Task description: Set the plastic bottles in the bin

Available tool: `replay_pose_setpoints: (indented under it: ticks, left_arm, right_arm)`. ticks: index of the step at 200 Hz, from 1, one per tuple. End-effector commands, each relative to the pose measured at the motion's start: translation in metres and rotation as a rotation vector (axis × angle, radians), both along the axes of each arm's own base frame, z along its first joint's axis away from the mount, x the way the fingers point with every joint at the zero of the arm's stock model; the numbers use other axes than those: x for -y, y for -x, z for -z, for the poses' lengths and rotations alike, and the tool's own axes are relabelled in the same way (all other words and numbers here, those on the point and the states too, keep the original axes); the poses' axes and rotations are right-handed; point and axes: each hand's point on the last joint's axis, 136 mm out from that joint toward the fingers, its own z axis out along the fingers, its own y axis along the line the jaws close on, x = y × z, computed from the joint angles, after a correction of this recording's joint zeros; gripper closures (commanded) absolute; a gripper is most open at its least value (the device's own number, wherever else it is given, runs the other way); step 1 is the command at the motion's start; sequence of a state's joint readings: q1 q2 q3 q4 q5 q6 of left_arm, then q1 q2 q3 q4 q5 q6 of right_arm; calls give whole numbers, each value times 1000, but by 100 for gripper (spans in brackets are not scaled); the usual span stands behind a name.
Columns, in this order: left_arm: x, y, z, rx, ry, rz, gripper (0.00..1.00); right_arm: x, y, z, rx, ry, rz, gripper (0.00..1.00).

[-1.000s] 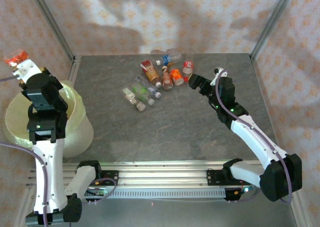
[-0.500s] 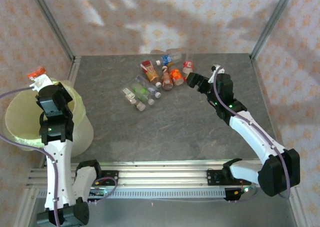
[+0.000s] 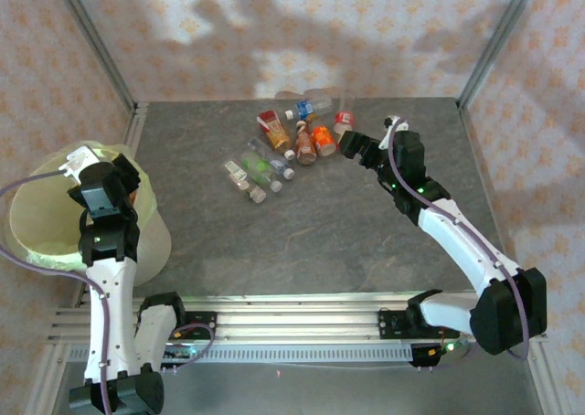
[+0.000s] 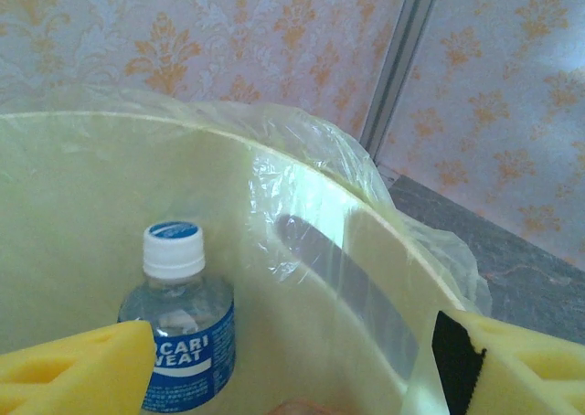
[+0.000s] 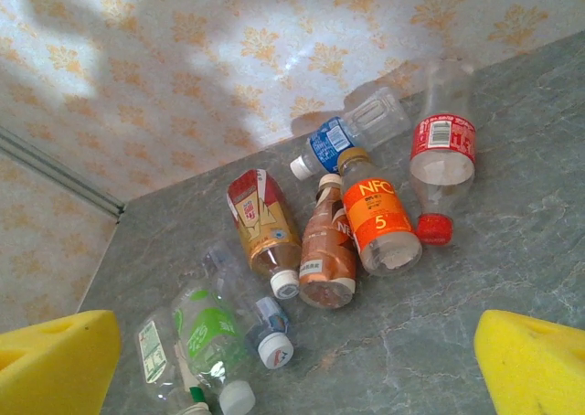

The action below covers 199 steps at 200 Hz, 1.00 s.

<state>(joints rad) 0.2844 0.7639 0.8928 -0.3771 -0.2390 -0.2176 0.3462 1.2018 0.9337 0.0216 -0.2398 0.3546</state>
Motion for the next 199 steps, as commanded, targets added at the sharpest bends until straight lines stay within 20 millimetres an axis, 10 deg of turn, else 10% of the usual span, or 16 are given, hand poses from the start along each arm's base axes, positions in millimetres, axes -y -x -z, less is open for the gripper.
replay_pose_setpoints:
  ticks: [1,117,156,199]
  left_arm:
    - [-2,2,-2,24,26,-21,18]
    - [49,-19,-59,109,351,163,2]
    - [124,-44,-87,97,248,352,1]
    - [212,-88,-73,-12,248,509,0]
  right_arm:
    - [0,-3,-14,33,12,2,1]
    - [6,1,0,-1,-7,35,0]
    - [18,9,3,20,9,83,1]
    - [37,18,13,9,12,173,1]
